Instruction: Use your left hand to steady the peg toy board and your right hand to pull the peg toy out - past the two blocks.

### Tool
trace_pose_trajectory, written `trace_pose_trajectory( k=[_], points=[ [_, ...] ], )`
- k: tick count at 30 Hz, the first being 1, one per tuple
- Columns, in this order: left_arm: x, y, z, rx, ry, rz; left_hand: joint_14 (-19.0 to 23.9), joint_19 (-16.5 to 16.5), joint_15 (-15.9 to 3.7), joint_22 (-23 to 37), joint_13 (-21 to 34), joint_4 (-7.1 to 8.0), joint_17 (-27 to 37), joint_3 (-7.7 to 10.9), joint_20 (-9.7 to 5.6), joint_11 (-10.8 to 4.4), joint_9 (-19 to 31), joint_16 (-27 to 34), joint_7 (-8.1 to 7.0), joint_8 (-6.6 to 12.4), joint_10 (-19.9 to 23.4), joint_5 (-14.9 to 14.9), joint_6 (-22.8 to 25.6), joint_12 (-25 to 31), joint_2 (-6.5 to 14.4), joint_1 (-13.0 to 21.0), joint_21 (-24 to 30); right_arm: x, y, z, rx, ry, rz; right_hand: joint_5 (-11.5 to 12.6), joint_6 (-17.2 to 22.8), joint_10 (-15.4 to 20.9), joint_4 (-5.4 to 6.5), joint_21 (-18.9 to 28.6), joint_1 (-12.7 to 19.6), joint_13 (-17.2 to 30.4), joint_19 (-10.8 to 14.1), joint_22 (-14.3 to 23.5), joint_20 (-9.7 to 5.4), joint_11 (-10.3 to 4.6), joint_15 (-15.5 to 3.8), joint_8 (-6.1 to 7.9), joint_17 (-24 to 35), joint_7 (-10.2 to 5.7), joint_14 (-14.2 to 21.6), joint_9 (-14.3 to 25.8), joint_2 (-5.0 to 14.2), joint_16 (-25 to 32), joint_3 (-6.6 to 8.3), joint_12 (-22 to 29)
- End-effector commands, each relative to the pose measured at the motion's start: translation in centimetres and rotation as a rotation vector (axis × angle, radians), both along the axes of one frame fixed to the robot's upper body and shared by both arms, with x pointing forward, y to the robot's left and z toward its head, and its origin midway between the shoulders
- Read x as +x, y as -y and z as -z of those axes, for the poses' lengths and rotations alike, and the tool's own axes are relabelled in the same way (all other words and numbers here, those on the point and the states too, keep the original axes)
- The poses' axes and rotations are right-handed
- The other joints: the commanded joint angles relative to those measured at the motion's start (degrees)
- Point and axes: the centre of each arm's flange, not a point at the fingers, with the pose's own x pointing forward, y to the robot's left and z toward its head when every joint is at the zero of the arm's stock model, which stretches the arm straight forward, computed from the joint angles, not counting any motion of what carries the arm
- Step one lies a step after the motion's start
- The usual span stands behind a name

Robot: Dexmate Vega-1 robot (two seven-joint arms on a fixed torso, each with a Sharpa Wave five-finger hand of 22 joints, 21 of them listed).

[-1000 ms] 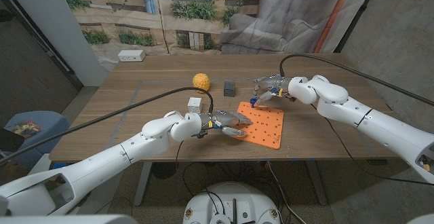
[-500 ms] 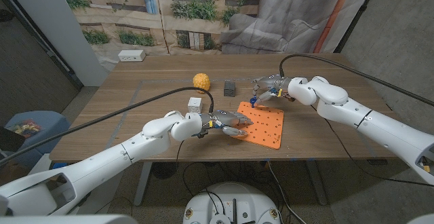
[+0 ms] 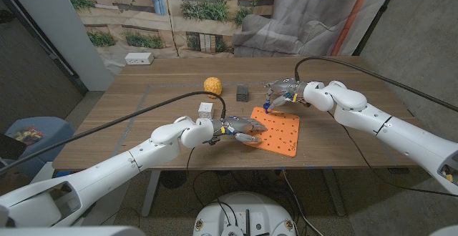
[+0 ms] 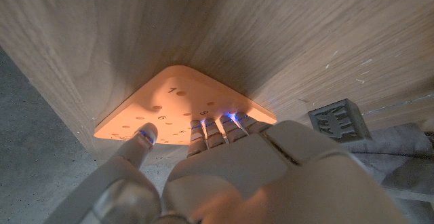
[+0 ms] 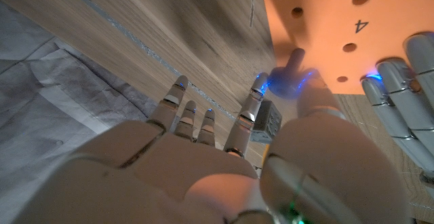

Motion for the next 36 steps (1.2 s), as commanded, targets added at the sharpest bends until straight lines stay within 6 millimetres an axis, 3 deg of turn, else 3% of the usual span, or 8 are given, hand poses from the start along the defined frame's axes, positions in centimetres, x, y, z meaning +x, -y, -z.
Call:
trace_pose_trajectory(
  k=[1, 28, 36],
  points=[
    [0.08, 0.02, 0.11, 0.007, -0.007, -0.001, 1.4, 1.3, -1.72, 0.3, 0.4, -0.43, 0.4, 0.08, -7.25, 0.60, 0.3, 0.2, 0.39, 0.21, 0.8, -0.1, 0.8, 0.3, 5.4, 0.7, 0.2, 0.01, -0.06, 0.11, -0.011, -0.018, -0.005, 0.0, 0.1, 0.1, 0.05, 0.4, 1.2, 0.1, 0.4, 0.1, -0.17, 0.33, 0.17, 0.29, 0.0, 0.09, 0.3, 0.3, -0.18, 0.3, 0.52, 0.0],
    [0.11, 0.05, 0.10, 0.007, -0.004, -0.010, 1.4, 1.3, -1.74, 0.3, 0.4, -0.40, 0.5, 0.19, -7.12, 0.56, 0.3, 0.3, 0.51, 0.22, 0.9, -0.2, 0.9, 0.4, 5.8, 0.9, 0.2, -0.33, -0.17, -0.23, -0.022, -0.062, -0.019, -0.3, -7.0, -3.2, 1.06, -0.3, 0.1, 0.2, -1.2, 0.2, 0.87, 2.26, 1.96, -2.25, 0.2, 0.79, -2.2, 0.3, -1.09, -0.7, -0.15, -1.9],
    [0.12, 0.08, 0.13, 0.008, -0.006, -0.011, 1.4, 1.4, -1.71, 0.3, 0.4, -0.47, 0.5, 0.18, -7.09, 0.69, 0.3, 0.3, 0.54, 0.22, 0.9, -0.2, 0.9, 0.4, 5.9, 1.0, 0.2, -0.27, -0.24, -0.28, -0.005, -0.058, -0.019, -0.3, -6.7, -3.0, 1.55, -0.4, -1.1, 0.2, -1.5, 0.2, 1.02, 2.39, 2.28, -2.15, 0.3, 1.22, -2.2, 0.2, -1.18, -0.7, -0.55, -1.8]
  ],
)
